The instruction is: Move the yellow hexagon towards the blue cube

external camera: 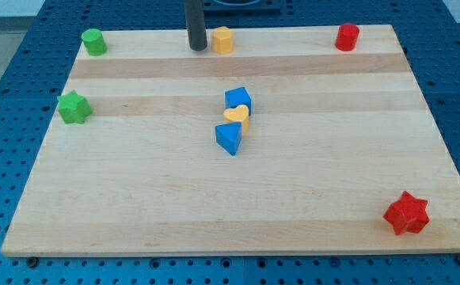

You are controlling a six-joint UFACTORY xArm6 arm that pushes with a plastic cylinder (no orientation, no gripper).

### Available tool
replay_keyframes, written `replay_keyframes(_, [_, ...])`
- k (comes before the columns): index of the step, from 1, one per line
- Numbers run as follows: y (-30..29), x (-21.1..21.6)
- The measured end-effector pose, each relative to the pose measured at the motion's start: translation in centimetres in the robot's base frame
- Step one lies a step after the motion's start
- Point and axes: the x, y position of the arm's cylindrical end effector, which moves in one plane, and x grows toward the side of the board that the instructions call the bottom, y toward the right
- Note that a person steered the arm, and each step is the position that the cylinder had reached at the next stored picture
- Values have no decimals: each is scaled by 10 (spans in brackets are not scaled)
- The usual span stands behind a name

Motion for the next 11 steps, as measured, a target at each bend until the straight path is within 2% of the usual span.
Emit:
replay_keyframes(1, [0, -38])
replay_keyframes(2, [4, -45])
replay_keyframes(3, [26, -28])
replay_keyframes(5, [28, 26])
replay_keyframes(6, [29, -17])
replay_keyframes(7, [48, -30])
replay_keyframes(9, [57, 37])
replay_keyframes(11, [67, 24])
